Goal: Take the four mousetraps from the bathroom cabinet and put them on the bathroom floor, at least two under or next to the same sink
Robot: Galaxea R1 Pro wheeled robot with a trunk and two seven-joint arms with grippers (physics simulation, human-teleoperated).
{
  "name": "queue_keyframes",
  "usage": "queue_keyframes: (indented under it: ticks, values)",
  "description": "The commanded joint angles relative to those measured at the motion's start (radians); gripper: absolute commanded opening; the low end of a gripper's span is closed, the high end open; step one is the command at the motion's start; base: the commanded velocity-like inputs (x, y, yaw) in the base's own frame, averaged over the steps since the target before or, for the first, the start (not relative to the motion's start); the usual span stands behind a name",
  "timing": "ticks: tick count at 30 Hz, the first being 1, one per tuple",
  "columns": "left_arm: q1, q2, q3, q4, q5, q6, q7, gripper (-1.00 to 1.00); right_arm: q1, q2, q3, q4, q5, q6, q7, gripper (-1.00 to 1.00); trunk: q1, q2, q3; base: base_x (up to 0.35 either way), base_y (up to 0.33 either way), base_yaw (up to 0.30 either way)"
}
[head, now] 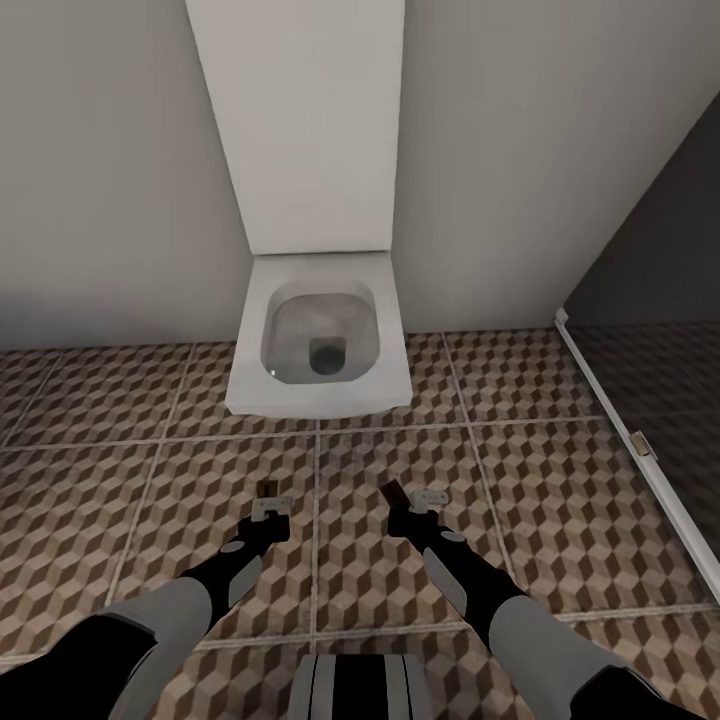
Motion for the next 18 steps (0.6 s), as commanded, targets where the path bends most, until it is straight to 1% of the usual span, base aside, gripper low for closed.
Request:
queue_keyframes:
  ticks: [1, 8, 11, 13, 18]
  values:
    - [-0.001, 0.000, -0.009, 0.001, 0.004, -0.003, 0.005, -1.00, 0.000, -0.001, 0.005, -0.002, -0.006, 0.003, -0.005, -1.00, 0.000, 0.000, -0.001, 0.000, 0.000, 0.000]
    - [-0.001, 0.001, -0.009, 0.001, 0.004, -0.003, 0.005, -1.00, 0.000, -0.005, 0.005, -0.002, 0.015, 0.003, -0.013, -1.00, 0.000, 0.000, -0.001, 0.000, 0.000, 0.000]
    - [-0.001, 0.001, -0.009, 0.000, 0.004, -0.003, 0.005, -1.00, 0.000, -0.004, 0.005, -0.001, 0.026, 0.004, -0.041, -1.00, 0.000, 0.000, -0.001, 0.000, 0.000, 0.000]
    - [-0.001, 0.001, -0.008, 0.000, 0.004, -0.003, 0.005, -1.00, 0.000, -0.005, 0.005, -0.001, 0.033, 0.005, -0.084, -1.00, 0.000, 0.000, -0.001, 0.000, 0.000, 0.000]
    - [-0.001, 0.001, -0.009, -0.001, 0.004, -0.003, 0.005, -1.00, 0.000, -0.009, 0.005, -0.001, 0.038, 0.007, -0.122, -1.00, 0.000, 0.000, -0.001, 0.000, 0.000, 0.000]
